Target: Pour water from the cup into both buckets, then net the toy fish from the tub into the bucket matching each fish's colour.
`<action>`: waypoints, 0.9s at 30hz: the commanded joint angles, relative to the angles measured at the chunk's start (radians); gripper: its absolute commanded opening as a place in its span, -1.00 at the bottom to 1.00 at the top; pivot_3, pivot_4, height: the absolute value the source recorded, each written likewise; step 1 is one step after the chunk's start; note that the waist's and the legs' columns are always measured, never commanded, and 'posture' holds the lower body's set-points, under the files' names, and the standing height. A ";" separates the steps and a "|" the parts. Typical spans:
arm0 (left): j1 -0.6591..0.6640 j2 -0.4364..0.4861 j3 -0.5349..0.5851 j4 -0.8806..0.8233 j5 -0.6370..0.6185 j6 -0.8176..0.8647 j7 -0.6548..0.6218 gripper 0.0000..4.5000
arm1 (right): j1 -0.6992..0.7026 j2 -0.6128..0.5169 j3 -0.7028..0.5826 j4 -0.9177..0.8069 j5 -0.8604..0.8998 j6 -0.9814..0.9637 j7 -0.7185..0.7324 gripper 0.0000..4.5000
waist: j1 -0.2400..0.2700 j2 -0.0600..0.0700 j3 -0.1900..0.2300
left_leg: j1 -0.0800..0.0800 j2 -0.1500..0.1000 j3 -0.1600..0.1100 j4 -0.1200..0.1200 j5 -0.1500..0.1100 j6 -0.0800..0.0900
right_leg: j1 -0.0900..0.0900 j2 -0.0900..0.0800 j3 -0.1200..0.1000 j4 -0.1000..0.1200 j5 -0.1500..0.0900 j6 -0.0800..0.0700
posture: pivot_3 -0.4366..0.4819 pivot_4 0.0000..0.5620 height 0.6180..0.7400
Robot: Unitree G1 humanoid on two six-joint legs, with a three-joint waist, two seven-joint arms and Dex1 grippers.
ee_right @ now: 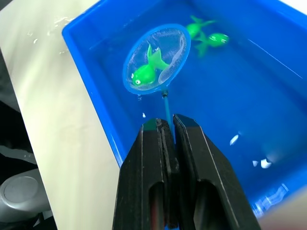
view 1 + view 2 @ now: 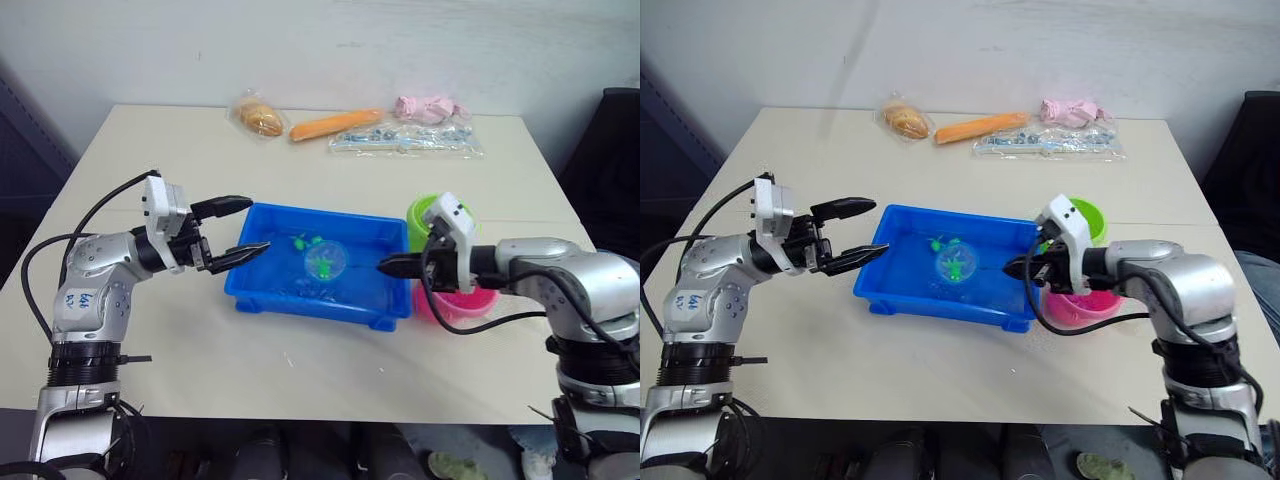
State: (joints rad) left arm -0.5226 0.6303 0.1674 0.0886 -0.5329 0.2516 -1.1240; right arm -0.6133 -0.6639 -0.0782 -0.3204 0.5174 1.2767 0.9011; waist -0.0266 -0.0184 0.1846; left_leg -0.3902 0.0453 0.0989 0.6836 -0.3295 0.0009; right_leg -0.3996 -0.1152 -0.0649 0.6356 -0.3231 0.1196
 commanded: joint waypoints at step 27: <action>-0.112 -0.081 -0.063 0.085 0.001 -0.007 -0.061 0.98 | 0.264 -0.255 -0.513 0.037 0.157 -0.114 -0.169 -1.00 | 0.025 0.000 0.000 | 0.000 -0.005 0.001 0.000 0.000 0.000 | 0.001 0.000 0.001 -0.001 0.000 0.000 | -0.05 -0.47 1.00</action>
State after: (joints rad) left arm -0.6214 0.5504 0.0983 0.1927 -0.5282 0.2575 -1.1829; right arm -0.3497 -0.8980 -0.5684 -0.2993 0.7123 1.2250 0.7543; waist -0.0017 -0.0183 0.1846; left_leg -0.3896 0.0401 0.0995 0.6837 -0.3296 0.0012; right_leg -0.3990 -0.1148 -0.0642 0.6349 -0.3231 0.1197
